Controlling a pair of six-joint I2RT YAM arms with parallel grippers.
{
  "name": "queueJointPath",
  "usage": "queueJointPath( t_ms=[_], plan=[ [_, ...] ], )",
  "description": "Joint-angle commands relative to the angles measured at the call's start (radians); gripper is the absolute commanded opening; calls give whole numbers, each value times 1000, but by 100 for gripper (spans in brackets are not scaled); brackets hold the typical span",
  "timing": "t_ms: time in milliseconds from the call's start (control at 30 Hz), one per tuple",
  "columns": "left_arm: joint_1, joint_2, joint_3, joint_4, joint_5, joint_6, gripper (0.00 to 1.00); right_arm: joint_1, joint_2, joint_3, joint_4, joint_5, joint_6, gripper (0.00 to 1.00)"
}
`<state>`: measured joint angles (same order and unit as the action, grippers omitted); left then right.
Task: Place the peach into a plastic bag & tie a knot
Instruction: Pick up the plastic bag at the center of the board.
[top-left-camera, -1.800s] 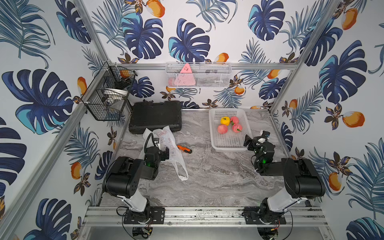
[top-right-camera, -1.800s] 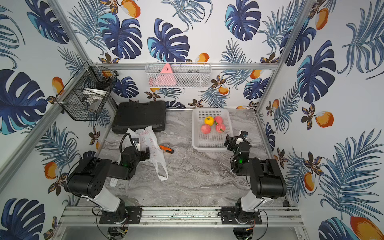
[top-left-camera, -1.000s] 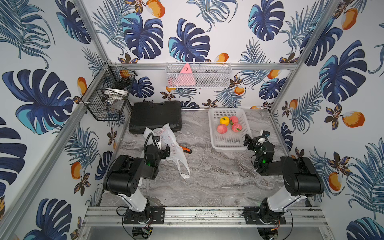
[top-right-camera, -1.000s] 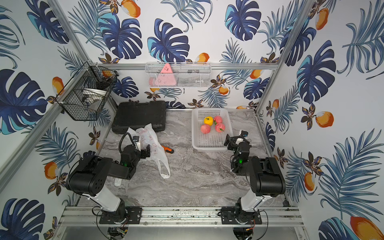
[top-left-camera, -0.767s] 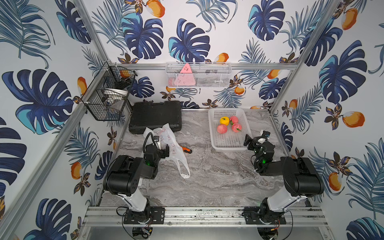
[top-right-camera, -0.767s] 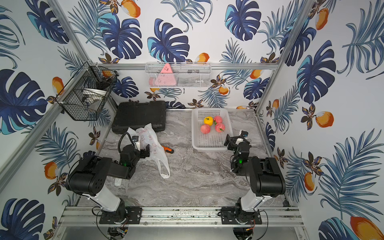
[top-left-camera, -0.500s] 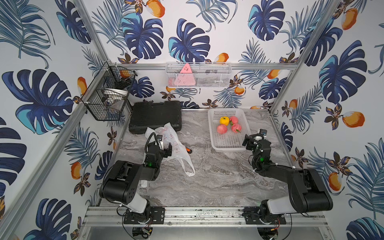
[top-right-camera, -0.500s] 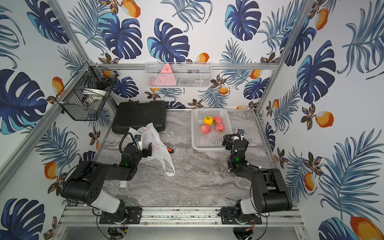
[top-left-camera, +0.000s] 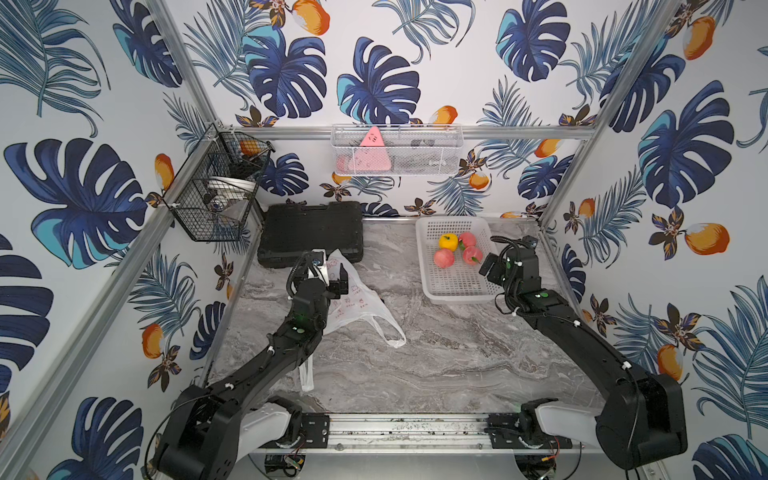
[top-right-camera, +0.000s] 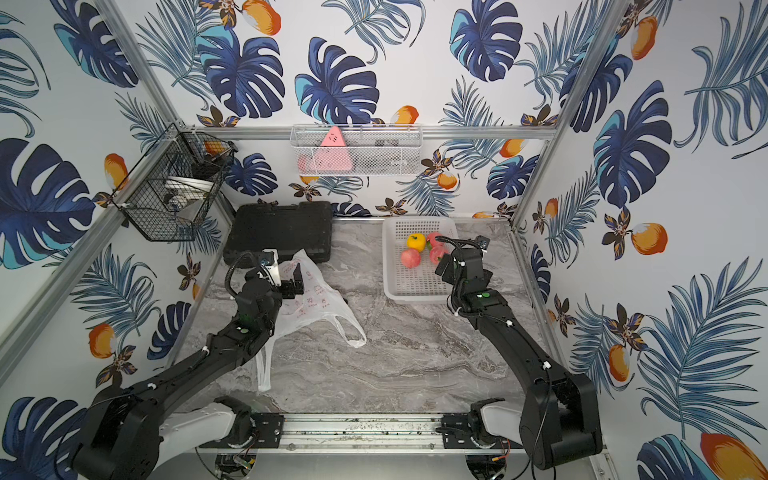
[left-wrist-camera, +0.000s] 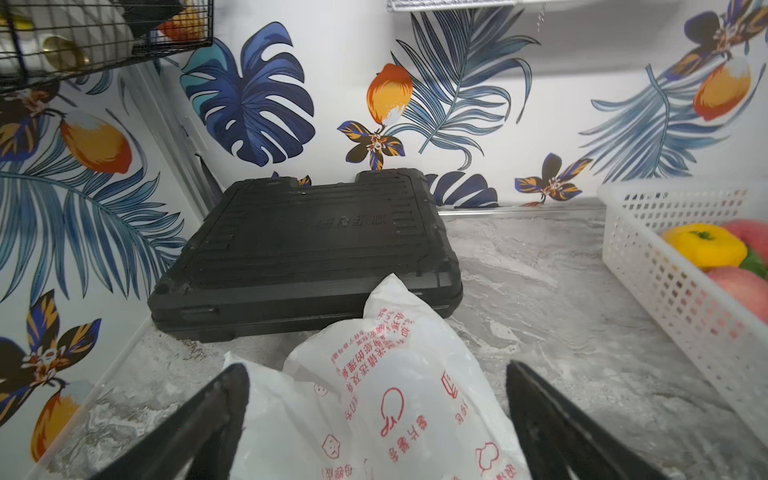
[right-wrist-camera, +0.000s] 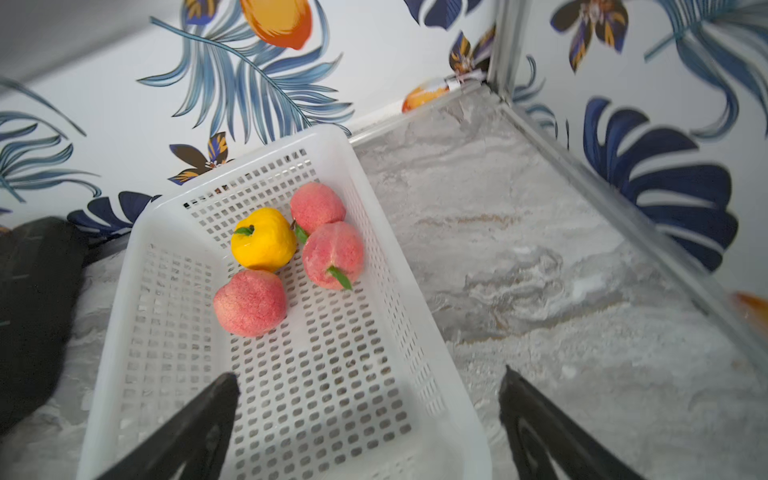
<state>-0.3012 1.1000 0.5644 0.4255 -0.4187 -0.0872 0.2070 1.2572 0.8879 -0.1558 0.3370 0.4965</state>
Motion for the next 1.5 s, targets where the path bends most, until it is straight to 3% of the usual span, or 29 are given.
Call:
queueJointPath(
  t_ms=[0, 133, 267, 333, 500, 600, 800, 933, 1033, 1300, 1467],
  plan=[
    [0, -41, 104, -318, -52, -213, 99, -82, -6, 8, -105, -345, 193, 98],
    [2, -19, 303, -712, -124, -483, 99, 68, -22, 60, -160, -331, 139, 93],
    [8, 32, 420, -836, 24, -323, 99, 275, -29, 117, -271, -300, 86, 92],
    [6, 45, 445, -888, 91, -285, 93, 375, -28, 134, -301, -331, 55, 88],
    [-4, -33, 402, -930, 196, -307, 82, 699, 122, 282, -480, -283, 7, 83],
    [-7, -83, 381, -947, 176, -314, 80, 796, 222, 268, -452, -291, 27, 78],
    [-8, -91, 390, -994, 149, -266, 77, 805, 452, 309, -394, -281, 55, 73],
    [-8, -71, 396, -995, 212, -243, 67, 795, 568, 360, -376, -241, 43, 64],
    [-9, -66, 393, -986, 235, -237, 65, 770, 613, 370, -358, -214, 53, 56],
    [-9, -72, 381, -972, 263, -233, 66, 722, 724, 432, -359, -164, 32, 49],
    [-9, -92, 374, -980, 265, -224, 65, 703, 759, 473, -361, -160, 27, 23]
  ],
)
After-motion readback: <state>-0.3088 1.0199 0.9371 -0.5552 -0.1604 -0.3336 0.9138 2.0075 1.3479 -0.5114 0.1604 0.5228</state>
